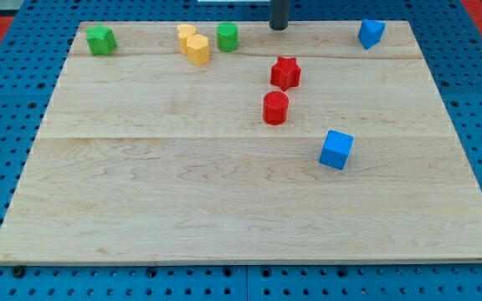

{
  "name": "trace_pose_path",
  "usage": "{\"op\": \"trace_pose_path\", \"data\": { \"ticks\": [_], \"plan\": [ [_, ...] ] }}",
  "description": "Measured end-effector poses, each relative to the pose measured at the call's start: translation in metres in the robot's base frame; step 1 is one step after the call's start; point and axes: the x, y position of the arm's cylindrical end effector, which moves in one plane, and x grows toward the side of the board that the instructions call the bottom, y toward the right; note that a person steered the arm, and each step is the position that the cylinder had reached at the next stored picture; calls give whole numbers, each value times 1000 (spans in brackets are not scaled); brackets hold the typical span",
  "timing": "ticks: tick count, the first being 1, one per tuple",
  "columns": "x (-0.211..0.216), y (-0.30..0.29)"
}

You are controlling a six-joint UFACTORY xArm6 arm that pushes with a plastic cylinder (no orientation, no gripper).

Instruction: Place the red star vertically below the green star

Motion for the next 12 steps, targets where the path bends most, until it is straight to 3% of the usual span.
{"op": "trace_pose_path", "data": {
  "ticks": [2,4,10,12],
  "plan": [
    [0,0],
    [68,0],
    [112,4],
    [119,100]
  ]
}}
